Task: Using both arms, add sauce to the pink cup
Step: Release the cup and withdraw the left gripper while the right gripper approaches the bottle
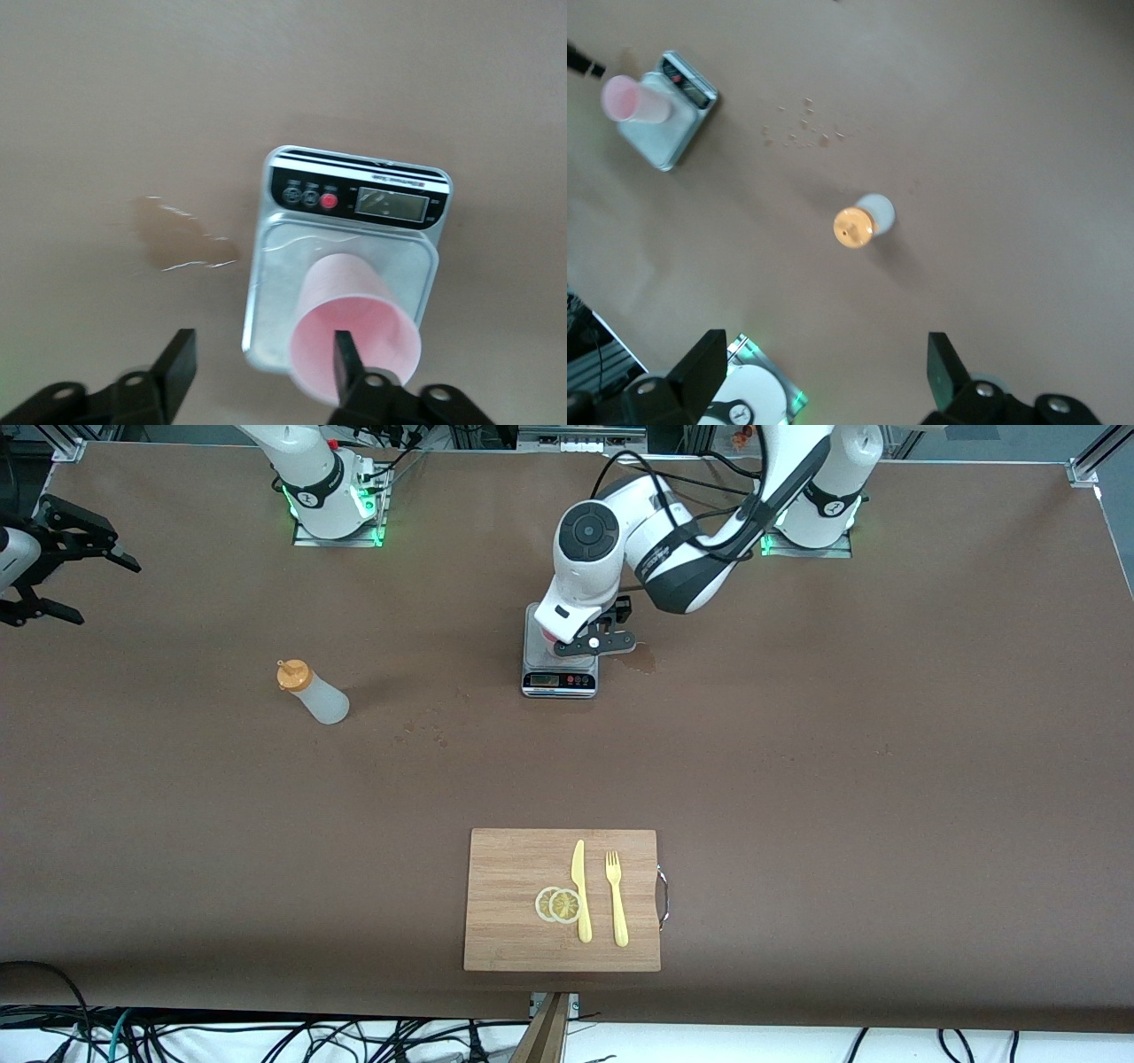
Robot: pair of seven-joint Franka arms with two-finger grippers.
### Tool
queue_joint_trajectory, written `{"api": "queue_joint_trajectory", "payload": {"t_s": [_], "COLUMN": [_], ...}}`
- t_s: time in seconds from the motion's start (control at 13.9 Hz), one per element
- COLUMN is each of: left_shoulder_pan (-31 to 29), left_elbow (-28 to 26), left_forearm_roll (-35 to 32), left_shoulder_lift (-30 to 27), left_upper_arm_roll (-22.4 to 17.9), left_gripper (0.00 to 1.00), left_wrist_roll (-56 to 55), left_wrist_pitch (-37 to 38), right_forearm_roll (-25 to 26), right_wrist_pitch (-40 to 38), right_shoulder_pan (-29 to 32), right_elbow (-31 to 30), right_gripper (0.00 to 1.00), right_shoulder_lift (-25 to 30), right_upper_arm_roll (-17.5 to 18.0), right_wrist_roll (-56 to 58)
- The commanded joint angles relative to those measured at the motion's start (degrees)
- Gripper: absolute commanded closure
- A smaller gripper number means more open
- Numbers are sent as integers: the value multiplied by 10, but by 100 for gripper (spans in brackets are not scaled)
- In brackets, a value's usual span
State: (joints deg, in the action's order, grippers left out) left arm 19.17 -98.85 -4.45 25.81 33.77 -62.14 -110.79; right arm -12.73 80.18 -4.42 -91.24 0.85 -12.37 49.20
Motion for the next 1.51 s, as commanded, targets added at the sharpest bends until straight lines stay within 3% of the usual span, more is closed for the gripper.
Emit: {"api": "queue_joint_trajectory", "payload": {"t_s": [0.0,0.22,0.36,0.5,0.58,0.86,1.01,1.22,1.44], "left_shoulder_pan": [-38,-116,-190,-226,-229,-172,-147,-150,-152], "left_elbow": [60,70,80,83,82,46,43,7,28], "left_forearm_roll": [-13,-13,-10,-1,0,50,57,59,53], "left_shoulder_lift": [-20,-63,-86,-110,-123,-203,-226,-263,-257], "left_upper_arm_roll": [2,1,2,-6,-26,-223,-296,-308,-304], "left_gripper": [0,0,0,0,0,0,0,0,0], "left_wrist_roll": [50,178,290,368,397,559,619,615,619], "left_wrist_pitch": [101,133,154,177,179,179,179,178,207], "right_forearm_roll": [-49,-97,-134,-191,-213,-294,-337,-389,-415], "right_wrist_pitch": [31,55,61,60,59,56,53,56,53], "right_shoulder_pan": [6,29,49,74,85,113,119,120,120], "right_elbow": [-53,-101,-115,-121,-121,-123,-125,-155,-182], "right_gripper": [0,0,0,0,0,0,0,0,0], "right_shoulder_lift": [7,-5,-40,-91,-117,-215,-264,-312,-342], "right_upper_arm_roll": [-23,-34,-40,-40,-40,-40,-40,-40,-40], "right_wrist_roll": [110,235,350,481,539,717,796,884,966]}}
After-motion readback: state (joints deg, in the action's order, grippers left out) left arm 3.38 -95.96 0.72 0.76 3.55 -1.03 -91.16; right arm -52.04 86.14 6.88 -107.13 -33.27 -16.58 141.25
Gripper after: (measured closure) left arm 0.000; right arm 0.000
